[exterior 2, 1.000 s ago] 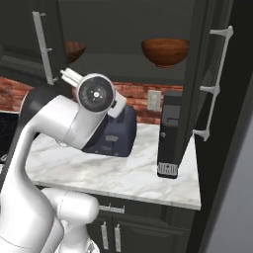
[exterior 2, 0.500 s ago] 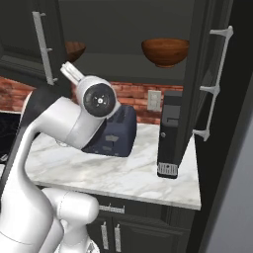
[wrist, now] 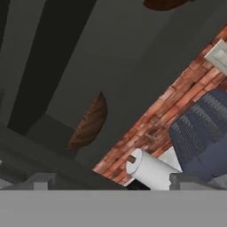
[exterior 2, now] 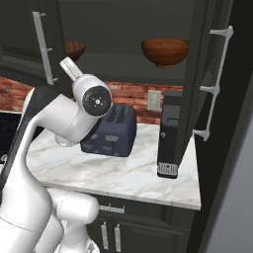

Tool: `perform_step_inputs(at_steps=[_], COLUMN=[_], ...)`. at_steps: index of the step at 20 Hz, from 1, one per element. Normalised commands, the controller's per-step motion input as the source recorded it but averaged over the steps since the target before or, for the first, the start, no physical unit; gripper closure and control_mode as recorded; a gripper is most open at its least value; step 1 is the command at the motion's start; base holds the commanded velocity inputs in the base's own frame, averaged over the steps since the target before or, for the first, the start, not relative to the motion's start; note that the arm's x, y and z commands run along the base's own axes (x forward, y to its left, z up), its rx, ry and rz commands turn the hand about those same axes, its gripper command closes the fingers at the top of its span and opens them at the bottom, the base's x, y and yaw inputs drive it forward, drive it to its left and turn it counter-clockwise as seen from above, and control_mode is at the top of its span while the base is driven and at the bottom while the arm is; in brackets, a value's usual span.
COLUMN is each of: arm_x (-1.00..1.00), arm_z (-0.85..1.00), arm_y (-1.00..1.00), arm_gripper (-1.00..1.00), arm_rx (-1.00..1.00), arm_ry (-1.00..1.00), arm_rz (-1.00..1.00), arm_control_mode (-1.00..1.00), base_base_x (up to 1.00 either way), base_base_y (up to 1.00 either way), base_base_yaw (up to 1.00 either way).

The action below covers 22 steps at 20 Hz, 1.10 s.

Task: Move the bowls from the cabinet to the plates on the dining table.

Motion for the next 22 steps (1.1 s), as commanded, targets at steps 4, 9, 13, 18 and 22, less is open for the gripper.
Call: perform_step_inputs(at_steps=[4, 9, 13, 18, 22], arm_x=[0.53, 0.62, 0.59, 0.47, 0.43], arm_z=[0.00, -0.03, -0.09, -0.15, -0.14], arm_y=[0.00, 0.00, 0.13, 0.26, 0.25], arm_gripper=[-1.00, -1.00, -1.00, -1.00, -1.00], arm_rx=[0.17, 0.15, 0.08, 0.01, 0.00], arm_ry=[0.02, 0.04, 0.04, 0.04, 0.03], arm_rz=[0.06, 0.06, 0.06, 0.07, 0.07], arm_control_mode=[-1.00, -1.00, -1.00, -1.00, -1.00], base_base_x=[0.00, 0.00, 0.00, 0.00, 0.00], base_base_y=[0.00, 0.00, 0.00, 0.00, 0.00], base_base_yaw=[0.00, 0.00, 0.00, 0.00, 0.00])
